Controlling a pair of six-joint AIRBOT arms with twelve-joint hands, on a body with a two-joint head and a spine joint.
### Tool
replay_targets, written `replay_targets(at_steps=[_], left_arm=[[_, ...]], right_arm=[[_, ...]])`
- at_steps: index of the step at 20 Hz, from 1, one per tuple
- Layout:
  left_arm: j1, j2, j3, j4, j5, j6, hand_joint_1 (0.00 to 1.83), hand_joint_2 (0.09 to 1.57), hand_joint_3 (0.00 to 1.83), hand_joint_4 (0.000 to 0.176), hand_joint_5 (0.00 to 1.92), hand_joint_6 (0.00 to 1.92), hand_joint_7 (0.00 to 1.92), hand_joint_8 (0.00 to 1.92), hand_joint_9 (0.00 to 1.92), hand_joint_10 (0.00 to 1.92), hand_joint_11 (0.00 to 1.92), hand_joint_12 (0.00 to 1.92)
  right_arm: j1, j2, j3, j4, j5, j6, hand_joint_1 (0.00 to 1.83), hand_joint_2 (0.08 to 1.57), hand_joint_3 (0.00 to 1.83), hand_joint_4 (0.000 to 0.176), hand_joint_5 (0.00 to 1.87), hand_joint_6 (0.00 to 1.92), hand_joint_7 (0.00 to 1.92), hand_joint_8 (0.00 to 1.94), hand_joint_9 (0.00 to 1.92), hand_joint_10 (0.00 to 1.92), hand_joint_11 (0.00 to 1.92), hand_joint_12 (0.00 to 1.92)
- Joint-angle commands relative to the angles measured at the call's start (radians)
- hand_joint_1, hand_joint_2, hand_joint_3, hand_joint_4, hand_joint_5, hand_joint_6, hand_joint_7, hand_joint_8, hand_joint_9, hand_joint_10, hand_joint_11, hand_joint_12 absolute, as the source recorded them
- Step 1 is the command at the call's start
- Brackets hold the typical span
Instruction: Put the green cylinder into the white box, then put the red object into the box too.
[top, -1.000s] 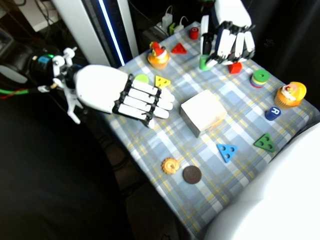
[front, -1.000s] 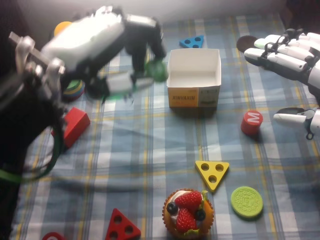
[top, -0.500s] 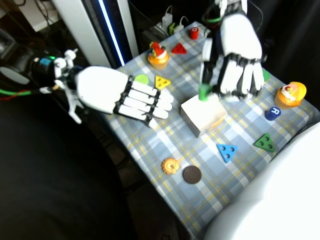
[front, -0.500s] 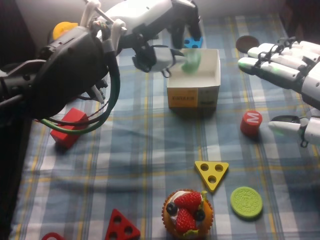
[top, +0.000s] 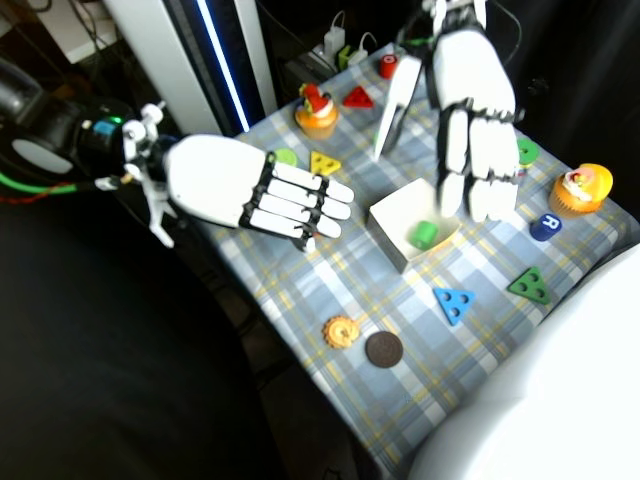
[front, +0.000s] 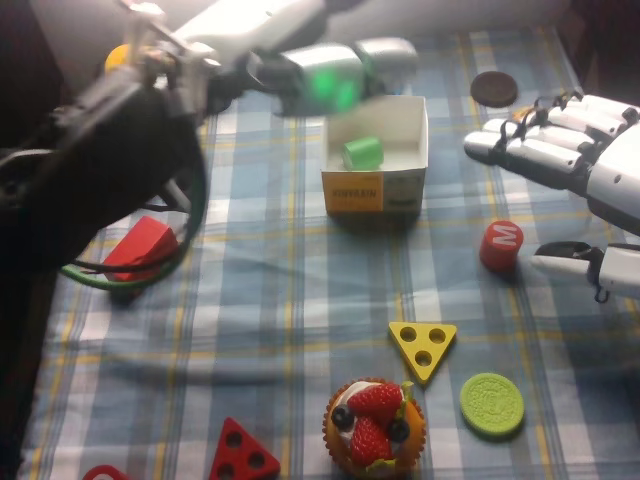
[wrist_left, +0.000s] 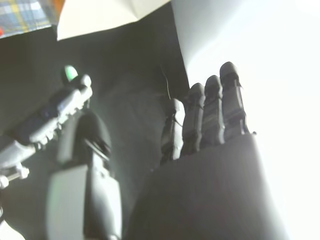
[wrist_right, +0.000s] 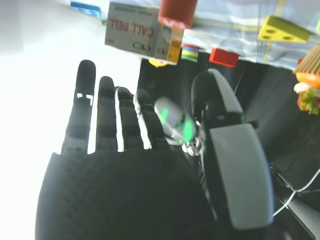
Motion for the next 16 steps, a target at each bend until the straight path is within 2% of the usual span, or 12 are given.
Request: replay_targets(at_steps=[1,3,4,5,7,9,11,12,13,14,15,16], left_arm=[[-0.001,0.012,-0.009,0.036,-0.159,-0.025,0.0,1.4,0.01,0.066,0.08,0.02,0.07,0.01,0.0,0.01,0.0,0.01],[0.029,0.058,-0.062,0.06,-0.242,-0.048,0.02,1.41,0.01,0.066,0.13,0.04,0.09,0.02,0.01,0.01,0.0,0.0],[0.051,0.079,-0.087,0.064,-0.279,-0.048,0.06,1.42,0.01,0.056,0.15,0.05,0.11,0.02,0.02,0.02,0.02,0.01],[0.067,0.092,-0.103,0.068,-0.298,-0.048,0.15,1.43,0.0,0.034,0.2,0.04,0.17,0.0,0.07,0.05,0.0,0.29],[0.084,0.104,-0.118,0.07,-0.317,-0.048,0.18,1.44,0.0,0.039,0.22,0.04,0.21,0.01,0.09,0.08,0.0,0.42],[0.084,0.104,-0.118,0.07,-0.317,-0.048,0.17,1.43,0.0,0.017,0.24,0.03,0.22,0.0,0.1,0.1,0.0,0.57],[0.084,0.104,-0.118,0.07,-0.317,-0.048,0.12,1.43,0.0,0.027,0.23,0.02,0.2,0.0,0.08,0.08,0.0,0.47],[0.095,0.11,-0.127,0.07,-0.33,-0.048,0.11,1.42,0.0,0.023,0.23,0.01,0.2,0.0,0.07,0.07,0.0,0.38],[0.1,0.112,-0.13,0.07,-0.337,-0.049,0.11,1.42,0.0,0.017,0.23,0.01,0.21,0.0,0.09,0.07,0.0,0.41],[0.103,0.113,-0.132,0.069,-0.341,-0.049,0.11,1.43,0.0,0.027,0.25,0.01,0.23,0.0,0.11,0.07,0.0,0.49],[0.108,0.114,-0.135,0.069,-0.343,-0.049,0.11,1.43,0.0,0.038,0.25,0.01,0.22,0.0,0.11,0.07,0.0,0.51],[0.109,0.114,-0.136,0.069,-0.344,-0.049,0.08,1.43,0.0,0.038,0.24,0.01,0.22,0.0,0.11,0.07,0.0,0.52]], right_arm=[[0.011,-0.004,0.004,0.002,0.102,0.007,0.81,1.26,0.0,0.0,0.22,0.13,0.31,0.08,0.0,0.89,0.0,1.54],[0.016,-0.02,0.017,0.003,0.081,0.007,0.93,1.22,0.0,0.0,0.3,0.21,0.41,0.11,0.03,0.98,0.0,1.52],[0.022,-0.031,0.027,0.003,0.065,0.007,0.95,1.23,0.0,0.0,0.29,0.25,0.42,0.1,0.02,1.01,0.0,1.53],[0.028,-0.041,0.035,0.003,0.051,0.007,0.95,1.22,0.0,0.0,0.3,0.29,0.43,0.1,0.03,1.0,0.0,1.55],[0.033,-0.053,0.046,0.003,0.035,0.007,0.91,1.24,0.0,0.0,0.3,0.33,0.43,0.08,0.04,1.01,0.0,1.56],[0.033,-0.053,0.046,0.003,0.035,0.007,0.88,1.25,0.0,0.0,0.31,0.34,0.44,0.07,0.05,0.99,0.0,1.56],[0.033,-0.053,0.046,0.003,0.035,0.007,0.91,1.25,0.0,0.0,0.31,0.37,0.47,0.07,0.08,0.95,0.0,1.53],[0.035,-0.063,0.055,0.003,0.022,0.007,0.97,1.25,0.0,0.0,0.34,0.41,0.55,0.11,0.13,1.06,0.0,1.62],[0.037,-0.07,0.061,0.006,0.014,0.007,1.01,1.25,0.0,0.0,0.37,0.47,0.6,0.15,0.18,1.14,0.0,1.7],[0.039,-0.076,0.066,0.007,0.007,0.007,1.03,1.3,0.01,0.0,0.56,1.3,0.63,0.46,0.22,1.28,0.0,1.8],[0.042,-0.086,0.072,0.007,-0.002,0.007,1.08,1.31,0.01,0.0,0.59,1.48,0.65,1.32,0.24,1.37,0.0,1.88],[0.044,-0.088,0.074,0.007,-0.004,0.007,1.11,1.3,0.0,0.0,0.63,1.45,0.67,1.5,0.31,1.46,0.04,1.9]])
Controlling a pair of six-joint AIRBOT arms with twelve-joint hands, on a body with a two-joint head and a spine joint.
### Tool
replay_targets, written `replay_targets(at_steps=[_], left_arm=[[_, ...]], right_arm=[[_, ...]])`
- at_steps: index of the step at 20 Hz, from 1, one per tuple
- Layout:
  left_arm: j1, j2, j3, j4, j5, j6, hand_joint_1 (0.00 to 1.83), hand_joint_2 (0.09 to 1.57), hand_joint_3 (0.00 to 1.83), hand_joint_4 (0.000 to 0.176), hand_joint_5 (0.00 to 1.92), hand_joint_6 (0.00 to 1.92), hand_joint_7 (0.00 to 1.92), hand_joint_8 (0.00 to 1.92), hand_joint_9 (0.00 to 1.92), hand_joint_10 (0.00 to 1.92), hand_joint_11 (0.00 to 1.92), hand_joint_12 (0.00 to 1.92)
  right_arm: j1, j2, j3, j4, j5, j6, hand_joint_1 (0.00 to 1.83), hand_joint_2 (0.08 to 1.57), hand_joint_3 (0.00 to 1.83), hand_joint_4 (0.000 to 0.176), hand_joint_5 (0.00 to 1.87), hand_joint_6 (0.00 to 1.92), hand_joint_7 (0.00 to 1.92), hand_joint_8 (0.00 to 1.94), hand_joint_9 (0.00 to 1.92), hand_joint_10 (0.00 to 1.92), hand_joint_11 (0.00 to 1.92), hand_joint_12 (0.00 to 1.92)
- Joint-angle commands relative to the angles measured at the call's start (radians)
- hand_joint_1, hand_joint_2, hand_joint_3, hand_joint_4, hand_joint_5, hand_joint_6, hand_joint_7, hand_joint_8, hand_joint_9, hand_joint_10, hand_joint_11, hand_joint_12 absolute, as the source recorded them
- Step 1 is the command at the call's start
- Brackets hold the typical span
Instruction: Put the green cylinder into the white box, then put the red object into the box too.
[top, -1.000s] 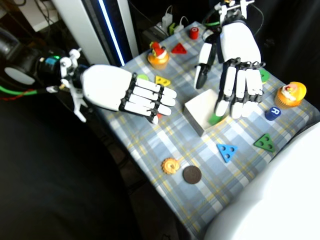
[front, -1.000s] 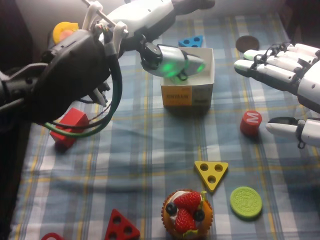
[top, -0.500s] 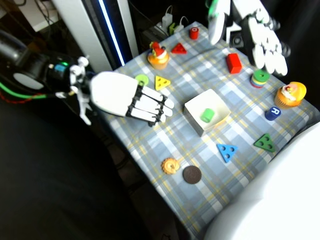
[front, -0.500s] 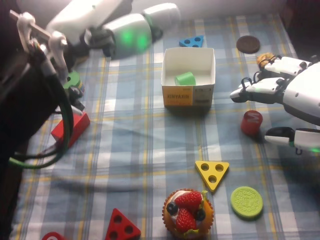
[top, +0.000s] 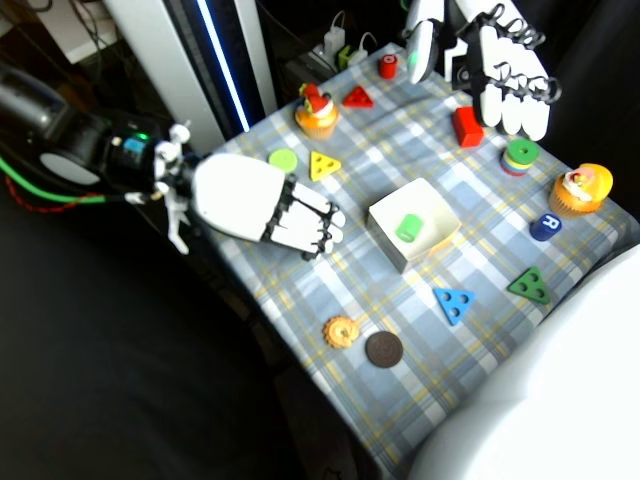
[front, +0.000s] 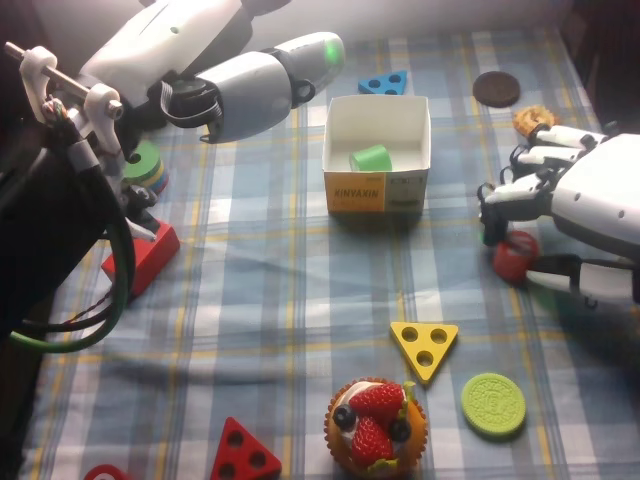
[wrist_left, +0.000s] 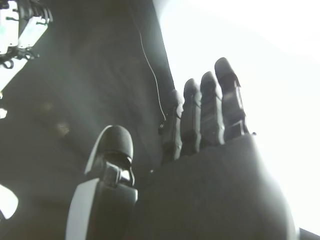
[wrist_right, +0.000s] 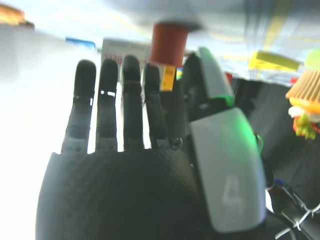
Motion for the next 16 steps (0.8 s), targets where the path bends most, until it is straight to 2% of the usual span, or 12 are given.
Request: replay_targets(at_steps=[1,4,5,7,9,10,11,12,13,14,15,16], left_arm=[[-0.001,0.006,-0.009,0.029,-0.125,-0.005,0.1,1.43,0.0,0.029,0.25,0.01,0.24,0.0,0.12,0.07,0.0,0.56],[0.017,0.014,-0.019,0.024,-0.139,-0.005,0.05,1.44,0.0,0.032,0.22,0.0,0.21,0.0,0.11,0.07,0.0,0.59],[0.025,0.018,-0.022,0.017,-0.147,-0.005,0.09,1.44,0.0,0.024,0.23,0.0,0.22,0.0,0.12,0.08,0.0,0.72],[0.048,0.033,-0.036,0.007,-0.172,-0.005,0.08,1.43,0.0,0.035,0.24,0.01,0.22,0.0,0.12,0.08,0.0,0.75],[0.08,0.055,-0.057,-0.004,-0.2,-0.005,0.09,1.43,0.0,0.036,0.23,0.0,0.22,0.0,0.1,0.08,0.0,0.76],[0.096,0.062,-0.064,-0.012,-0.211,-0.005,0.09,1.42,0.0,0.034,0.24,0.0,0.21,0.0,0.11,0.08,0.0,0.81],[0.101,0.064,-0.066,-0.015,-0.214,-0.005,0.1,1.4,0.0,0.052,0.25,0.0,0.22,0.0,0.12,0.08,0.0,0.84],[0.116,0.07,-0.072,-0.025,-0.225,-0.005,0.16,1.4,0.0,0.06,0.25,0.01,0.23,0.0,0.13,0.09,0.0,0.86],[0.13,0.076,-0.078,-0.034,-0.237,-0.005,0.26,1.42,0.0,0.067,0.24,0.0,0.21,0.0,0.11,0.07,0.0,0.75],[0.146,0.08,-0.084,-0.048,-0.251,-0.005,0.34,1.43,0.0,0.065,0.24,0.0,0.2,0.0,0.1,0.06,0.0,0.66],[0.167,0.082,-0.089,-0.067,-0.267,-0.005,0.51,1.43,0.0,0.051,0.25,0.01,0.22,0.0,0.1,0.06,0.0,0.66],[0.179,0.083,-0.092,-0.075,-0.272,-0.005,0.59,1.42,0.0,0.036,0.27,0.01,0.23,0.0,0.12,0.06,0.0,0.78]], right_arm=[[0.017,-0.007,0.008,-0.002,0.098,0.002,1.12,1.29,0.0,0.0,0.65,1.43,0.7,1.52,0.35,1.49,0.05,1.92],[0.029,-0.02,0.02,-0.002,0.093,0.008,1.14,1.28,0.0,0.0,0.65,1.39,0.74,1.52,0.44,1.53,0.11,1.92],[0.03,-0.023,0.025,-0.003,0.092,0.018,1.14,1.27,0.0,0.0,0.68,1.37,0.75,1.47,0.45,1.52,0.11,1.92],[0.031,-0.022,0.032,-0.021,0.109,0.068,1.15,1.27,0.0,0.0,0.66,1.4,0.78,1.45,0.48,1.56,0.22,1.92],[0.038,0.0,0.027,-0.059,0.165,0.136,1.12,1.3,0.0,0.0,0.64,1.41,0.7,1.58,0.41,1.68,0.3,1.92],[0.045,0.028,0.013,-0.08,0.206,0.158,1.14,1.29,0.0,0.0,0.63,1.41,0.74,1.53,0.47,1.66,0.31,1.92],[0.053,0.036,0.008,-0.086,0.223,0.163,1.14,1.28,0.0,0.0,0.63,1.4,0.75,1.52,0.5,1.61,0.3,1.92],[0.073,0.051,0.001,-0.101,0.248,0.167,1.14,1.28,0.0,0.0,0.64,1.4,0.74,1.51,0.48,1.58,0.25,1.92],[0.097,0.058,-0.001,-0.119,0.261,0.172,1.13,1.28,0.0,0.0,0.65,1.41,0.74,1.51,0.48,1.58,0.24,1.92],[0.13,0.059,0.003,-0.141,0.261,0.172,1.13,1.28,0.0,0.0,0.63,1.43,0.75,1.49,0.5,1.57,0.22,1.92],[0.169,0.054,0.016,-0.164,0.246,0.173,1.13,1.29,0.0,0.0,0.62,1.45,0.74,1.5,0.51,1.55,0.22,1.92],[0.193,0.046,0.025,-0.176,0.234,0.174,1.11,1.3,0.0,0.003,0.6,1.53,0.71,1.5,0.47,1.51,0.14,1.92]])
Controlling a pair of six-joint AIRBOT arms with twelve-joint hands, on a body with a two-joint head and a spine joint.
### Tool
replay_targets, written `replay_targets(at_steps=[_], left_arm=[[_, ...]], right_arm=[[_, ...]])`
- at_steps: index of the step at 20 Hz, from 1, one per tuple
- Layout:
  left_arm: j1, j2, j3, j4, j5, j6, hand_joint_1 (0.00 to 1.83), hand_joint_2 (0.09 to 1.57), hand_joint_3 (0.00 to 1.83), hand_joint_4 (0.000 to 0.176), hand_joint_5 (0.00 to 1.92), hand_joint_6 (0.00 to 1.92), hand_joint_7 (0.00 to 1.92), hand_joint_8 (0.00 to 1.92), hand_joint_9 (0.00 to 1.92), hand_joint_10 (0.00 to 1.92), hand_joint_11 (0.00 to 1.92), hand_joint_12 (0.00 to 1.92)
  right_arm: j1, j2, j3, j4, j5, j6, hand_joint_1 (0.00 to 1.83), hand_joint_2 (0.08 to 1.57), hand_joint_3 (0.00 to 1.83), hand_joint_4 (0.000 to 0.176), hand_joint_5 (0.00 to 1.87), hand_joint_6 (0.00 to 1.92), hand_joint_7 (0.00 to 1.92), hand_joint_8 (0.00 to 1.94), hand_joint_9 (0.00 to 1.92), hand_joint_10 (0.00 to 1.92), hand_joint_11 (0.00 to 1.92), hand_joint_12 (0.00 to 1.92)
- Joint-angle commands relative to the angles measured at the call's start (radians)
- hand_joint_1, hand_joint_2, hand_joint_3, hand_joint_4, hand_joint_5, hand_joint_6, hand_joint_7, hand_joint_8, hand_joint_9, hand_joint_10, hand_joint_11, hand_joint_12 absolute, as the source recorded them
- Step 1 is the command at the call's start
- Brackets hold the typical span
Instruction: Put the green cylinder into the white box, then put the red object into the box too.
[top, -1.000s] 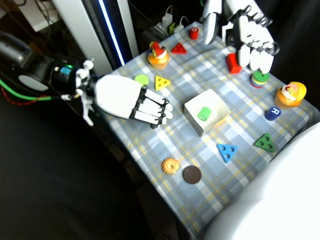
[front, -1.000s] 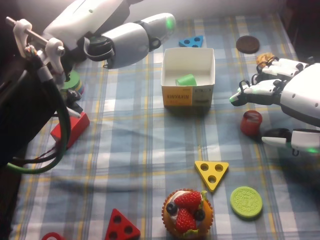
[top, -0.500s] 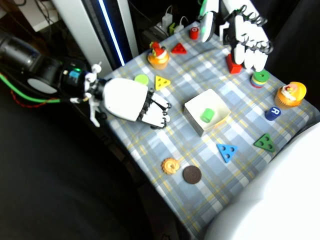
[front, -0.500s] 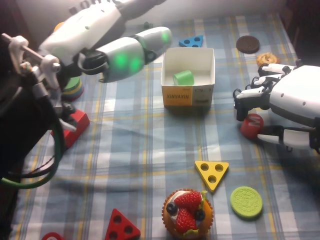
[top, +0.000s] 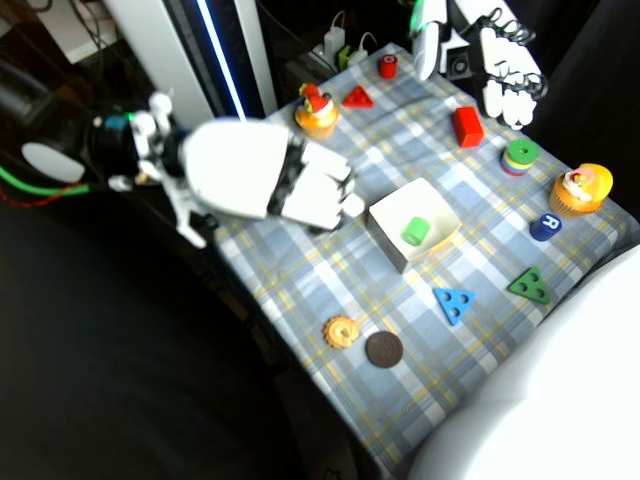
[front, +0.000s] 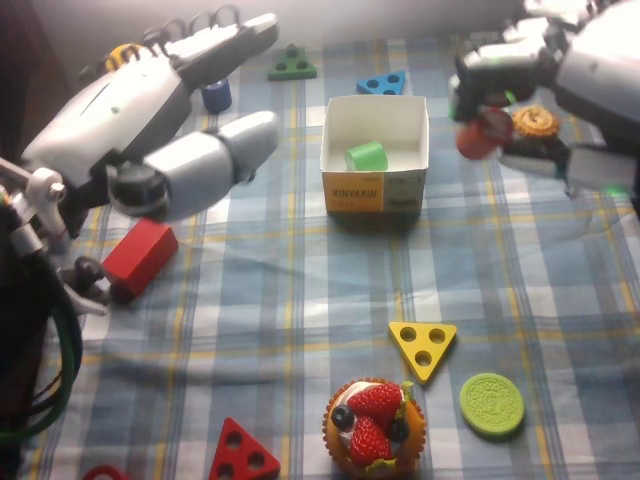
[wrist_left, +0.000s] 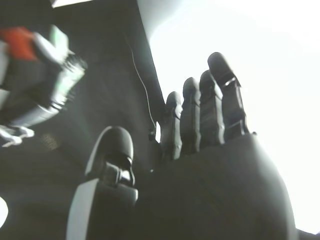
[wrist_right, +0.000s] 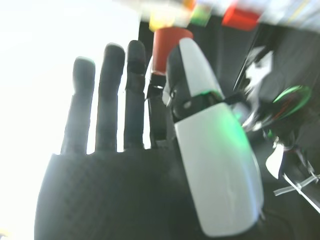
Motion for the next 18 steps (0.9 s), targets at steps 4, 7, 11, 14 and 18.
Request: replay_targets(at_steps=[4,7,11,14,18], left_arm=[[0.048,0.016,-0.018,-0.013,-0.157,-0.005,0.62,1.42,0.0,0.015,0.28,0.0,0.23,0.0,0.14,0.06,0.0,0.92],[0.052,0.015,-0.018,-0.024,-0.157,-0.005,0.62,1.42,0.0,0.012,0.29,0.0,0.22,0.0,0.14,0.05,0.0,0.88],[0.054,0.01,-0.014,-0.031,-0.15,-0.005,0.63,1.41,0.0,0.005,0.3,0.0,0.25,0.01,0.16,0.05,0.0,0.95],[0.054,0.008,-0.013,-0.032,-0.149,-0.005,0.67,1.41,0.0,0.014,0.3,0.0,0.24,0.0,0.15,0.04,0.0,0.88],[0.056,0.009,-0.016,-0.032,-0.155,-0.006,0.59,1.41,0.0,0.031,0.28,0.0,0.22,0.0,0.14,0.03,0.0,0.8]], right_arm=[[0.125,-0.073,0.061,-0.052,0.016,0.004,1.11,1.3,0.0,0.01,0.61,1.52,0.7,1.51,0.4,1.47,0.03,1.92],[0.167,-0.132,0.109,-0.059,-0.027,0.004,1.12,1.3,0.0,0.001,0.67,1.54,0.64,1.47,0.41,1.38,0.06,1.84],[0.201,-0.224,0.189,-0.065,-0.134,0.004,1.07,1.21,0.0,0.0,0.31,0.66,0.3,0.89,0.14,1.26,0.0,1.75],[0.204,-0.259,0.227,-0.061,-0.188,0.004,0.9,1.18,0.0,0.079,0.01,0.04,0.02,0.04,0.0,0.25,0.0,0.77],[0.208,-0.255,0.226,-0.048,-0.19,0.004,0.66,1.18,0.0,0.066,0.0,0.0,0.0,0.0,0.02,0.01,0.01,0.01]])
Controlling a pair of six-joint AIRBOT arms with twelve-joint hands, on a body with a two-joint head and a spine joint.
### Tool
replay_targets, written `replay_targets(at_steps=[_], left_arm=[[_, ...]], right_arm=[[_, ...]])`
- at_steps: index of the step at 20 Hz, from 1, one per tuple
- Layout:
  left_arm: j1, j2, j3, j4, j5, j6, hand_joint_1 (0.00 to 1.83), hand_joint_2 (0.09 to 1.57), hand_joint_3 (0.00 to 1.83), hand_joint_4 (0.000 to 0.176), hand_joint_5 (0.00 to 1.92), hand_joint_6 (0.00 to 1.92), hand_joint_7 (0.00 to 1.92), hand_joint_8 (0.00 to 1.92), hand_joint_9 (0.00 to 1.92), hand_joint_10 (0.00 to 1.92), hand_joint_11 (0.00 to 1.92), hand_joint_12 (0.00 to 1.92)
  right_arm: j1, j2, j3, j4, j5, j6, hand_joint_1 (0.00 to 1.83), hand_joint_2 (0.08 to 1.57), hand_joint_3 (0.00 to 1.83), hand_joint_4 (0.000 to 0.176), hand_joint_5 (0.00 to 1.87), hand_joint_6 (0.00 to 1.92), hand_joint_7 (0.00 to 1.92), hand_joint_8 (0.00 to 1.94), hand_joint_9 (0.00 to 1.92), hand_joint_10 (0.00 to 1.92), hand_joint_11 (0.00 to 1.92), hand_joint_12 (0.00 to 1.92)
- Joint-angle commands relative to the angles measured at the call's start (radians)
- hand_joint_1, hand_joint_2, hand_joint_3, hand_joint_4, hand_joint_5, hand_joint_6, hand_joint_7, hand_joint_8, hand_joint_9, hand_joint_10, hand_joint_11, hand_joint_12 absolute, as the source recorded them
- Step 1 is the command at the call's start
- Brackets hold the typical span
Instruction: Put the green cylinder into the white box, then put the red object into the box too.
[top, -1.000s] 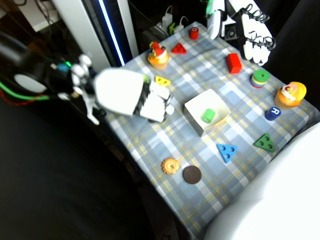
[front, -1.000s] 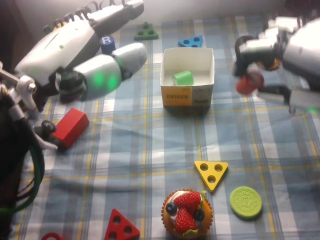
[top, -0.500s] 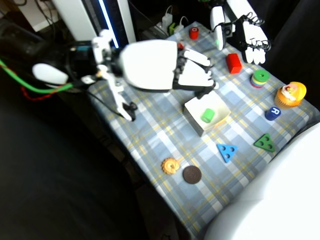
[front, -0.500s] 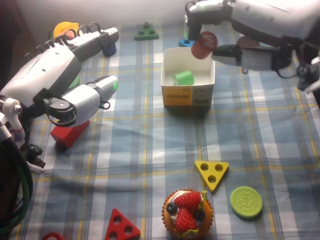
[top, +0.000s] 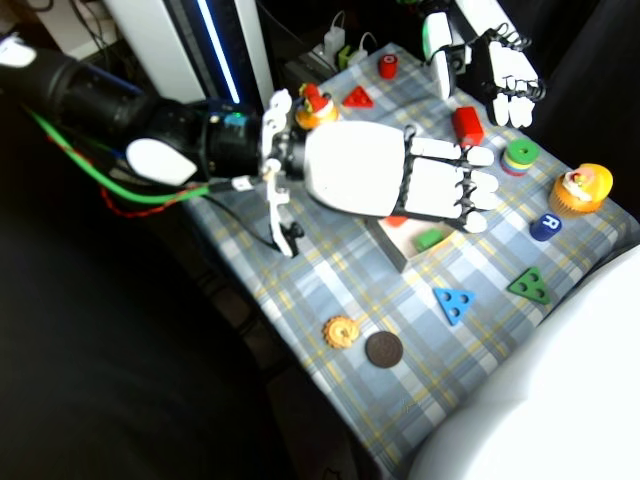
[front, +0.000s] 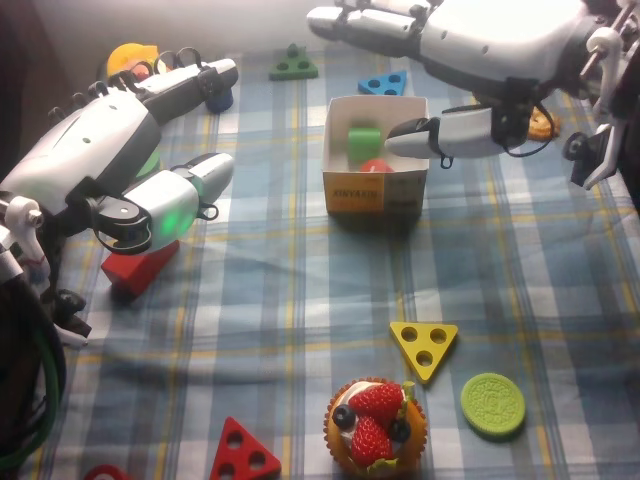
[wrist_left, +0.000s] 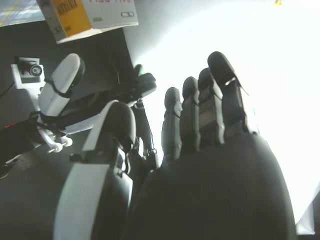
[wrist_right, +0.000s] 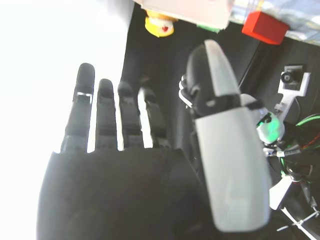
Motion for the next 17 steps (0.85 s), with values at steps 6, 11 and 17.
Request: replay_targets(at_steps=[6,11,17], left_arm=[[-0.002,0.012,-0.017,0.051,-0.149,-0.03,0.51,1.41,0.0,0.029,0.23,0.0,0.22,0.0,0.15,0.02,0.0,0.58],[0.038,0.045,-0.015,0.103,-0.216,-0.229,0.36,1.41,0.0,0.12,0.13,0.0,0.11,0.0,0.14,0.01,0.0,0.62],[0.091,0.083,-0.012,0.171,-0.329,-0.449,0.31,1.35,0.01,0.133,0.0,0.0,0.02,0.0,0.04,0.01,0.0,0.42]], right_arm=[[0.018,0.169,-0.154,0.02,0.284,0.001,0.43,1.28,0.0,0.076,0.0,0.0,0.0,0.0,0.0,0.0,0.01,0.01],[-0.097,0.299,-0.276,0.064,0.479,-0.005,0.48,1.25,0.0,0.045,0.0,0.0,0.0,0.0,0.0,0.0,0.0,0.0],[-0.299,0.406,-0.373,0.216,0.764,-0.042,0.51,1.23,0.0,0.007,0.0,0.0,0.0,0.0,0.0,0.0,0.01,0.0]])
